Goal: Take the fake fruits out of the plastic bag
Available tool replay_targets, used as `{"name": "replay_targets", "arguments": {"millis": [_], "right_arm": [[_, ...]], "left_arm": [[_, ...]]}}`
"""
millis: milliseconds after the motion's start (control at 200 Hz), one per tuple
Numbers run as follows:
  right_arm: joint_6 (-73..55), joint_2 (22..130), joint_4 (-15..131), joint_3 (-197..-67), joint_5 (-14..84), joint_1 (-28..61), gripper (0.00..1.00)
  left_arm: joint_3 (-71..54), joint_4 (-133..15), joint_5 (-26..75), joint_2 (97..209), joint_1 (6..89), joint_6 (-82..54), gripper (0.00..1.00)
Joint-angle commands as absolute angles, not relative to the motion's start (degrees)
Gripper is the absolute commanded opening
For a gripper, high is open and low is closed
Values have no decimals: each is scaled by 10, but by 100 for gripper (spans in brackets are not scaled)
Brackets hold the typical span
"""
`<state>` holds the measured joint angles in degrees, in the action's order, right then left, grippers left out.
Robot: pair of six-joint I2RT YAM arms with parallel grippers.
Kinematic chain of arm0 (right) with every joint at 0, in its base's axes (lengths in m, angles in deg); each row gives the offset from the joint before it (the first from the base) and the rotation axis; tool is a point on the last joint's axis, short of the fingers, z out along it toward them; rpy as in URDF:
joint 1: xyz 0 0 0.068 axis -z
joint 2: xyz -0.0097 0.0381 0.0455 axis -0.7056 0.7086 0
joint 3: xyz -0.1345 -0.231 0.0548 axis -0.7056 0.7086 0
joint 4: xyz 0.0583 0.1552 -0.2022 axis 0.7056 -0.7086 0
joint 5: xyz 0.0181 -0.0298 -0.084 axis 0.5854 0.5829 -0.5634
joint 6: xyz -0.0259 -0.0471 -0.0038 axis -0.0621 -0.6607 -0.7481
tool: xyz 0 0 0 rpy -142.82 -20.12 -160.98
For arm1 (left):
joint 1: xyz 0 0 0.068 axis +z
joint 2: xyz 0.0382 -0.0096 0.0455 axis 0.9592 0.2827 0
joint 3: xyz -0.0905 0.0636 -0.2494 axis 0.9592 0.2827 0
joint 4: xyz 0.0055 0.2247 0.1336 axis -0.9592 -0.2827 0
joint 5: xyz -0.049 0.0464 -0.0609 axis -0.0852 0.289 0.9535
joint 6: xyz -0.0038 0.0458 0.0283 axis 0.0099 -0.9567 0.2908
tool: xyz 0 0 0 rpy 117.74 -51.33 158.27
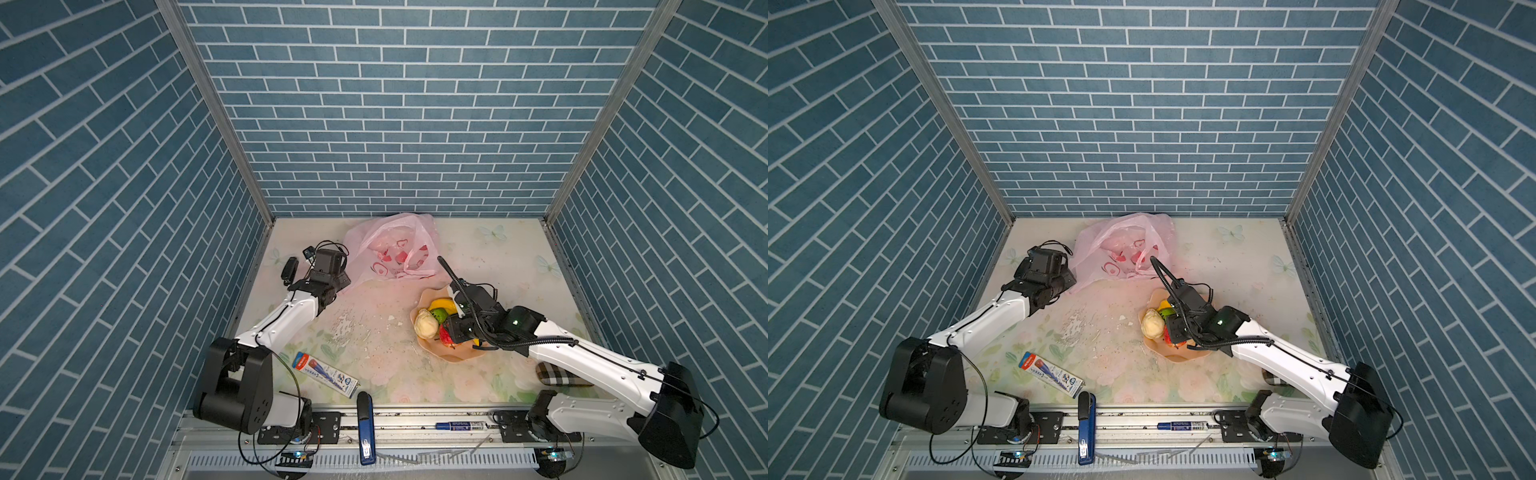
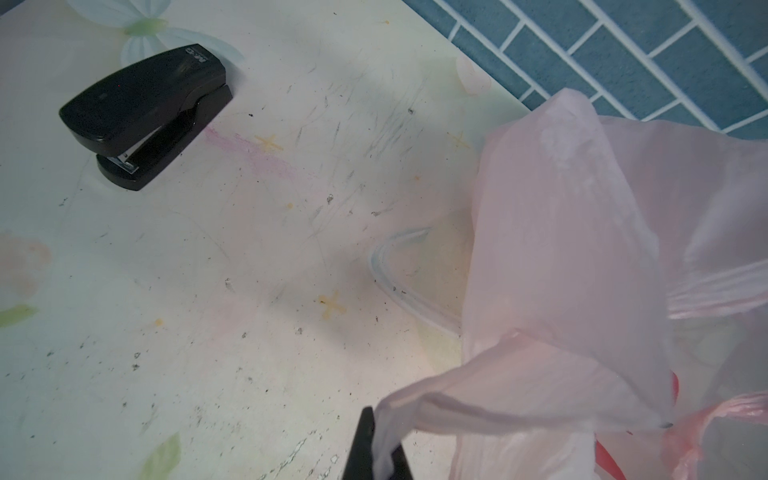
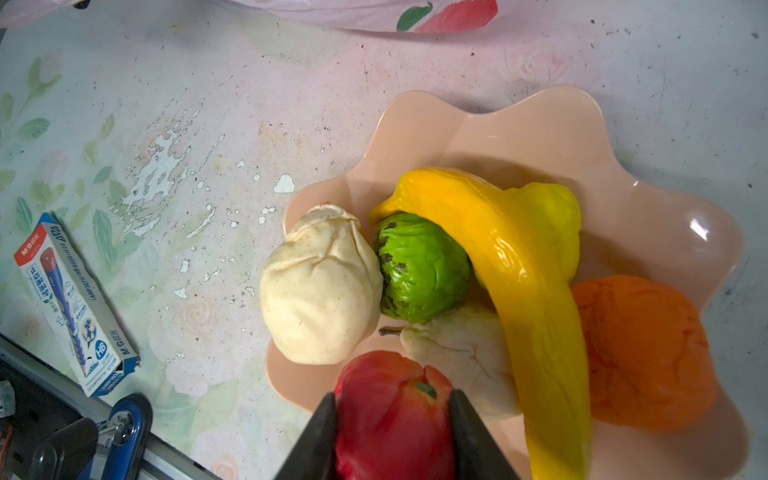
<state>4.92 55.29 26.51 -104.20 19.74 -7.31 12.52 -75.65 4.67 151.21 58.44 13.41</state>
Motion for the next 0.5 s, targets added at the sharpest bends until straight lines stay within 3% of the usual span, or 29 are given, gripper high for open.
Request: {"name": "replay_targets", "arguments": {"millis": [0,495], "right_arm": [[81,541,288,-1012,190,-73,8],[92,545,324,-976,193,-72,13]], "left_arm": [[132,-773,36,1499,581,124,2],[138,-784,27,1475,581,123,2]]}}
